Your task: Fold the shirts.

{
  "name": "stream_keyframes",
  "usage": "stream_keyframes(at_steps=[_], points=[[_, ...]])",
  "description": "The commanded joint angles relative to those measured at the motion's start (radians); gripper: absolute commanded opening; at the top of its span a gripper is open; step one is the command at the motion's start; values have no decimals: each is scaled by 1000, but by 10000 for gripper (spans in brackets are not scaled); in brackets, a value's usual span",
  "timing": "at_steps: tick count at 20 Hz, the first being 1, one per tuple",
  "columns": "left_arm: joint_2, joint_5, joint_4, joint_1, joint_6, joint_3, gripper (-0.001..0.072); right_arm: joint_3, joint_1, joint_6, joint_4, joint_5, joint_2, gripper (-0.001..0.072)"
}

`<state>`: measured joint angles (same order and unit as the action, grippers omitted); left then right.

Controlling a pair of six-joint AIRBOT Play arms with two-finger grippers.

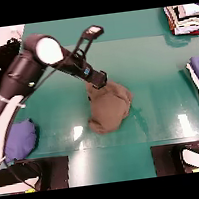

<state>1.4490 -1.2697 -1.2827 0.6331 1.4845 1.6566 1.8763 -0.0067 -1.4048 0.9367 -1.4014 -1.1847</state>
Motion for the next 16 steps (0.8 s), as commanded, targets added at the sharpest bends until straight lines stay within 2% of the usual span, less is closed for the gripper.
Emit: stream_keyframes(at_steps=[1, 4, 7, 12, 15, 16], points=[[60, 13, -87, -57, -18, -1, 643, 1, 1, 0, 0, -26, 0, 16], [70, 45, -79, -200, 15, -18, 643, 1, 1, 0, 0, -24, 0, 16], [119, 143, 31, -298, 28, -86, 642, -7, 1, 0, 0, -24, 0, 15], [295, 245, 204, -312, 22, -110, 642, -105, 1, 0, 0, -24, 0, 15], [348, 311, 339, -313, -27, -110, 641, -192, 1, 0, 1, -25, 2, 15], [352, 320, 349, -313, -27, -109, 507, -223, 1, 0, 1, -25, 2, 15]])
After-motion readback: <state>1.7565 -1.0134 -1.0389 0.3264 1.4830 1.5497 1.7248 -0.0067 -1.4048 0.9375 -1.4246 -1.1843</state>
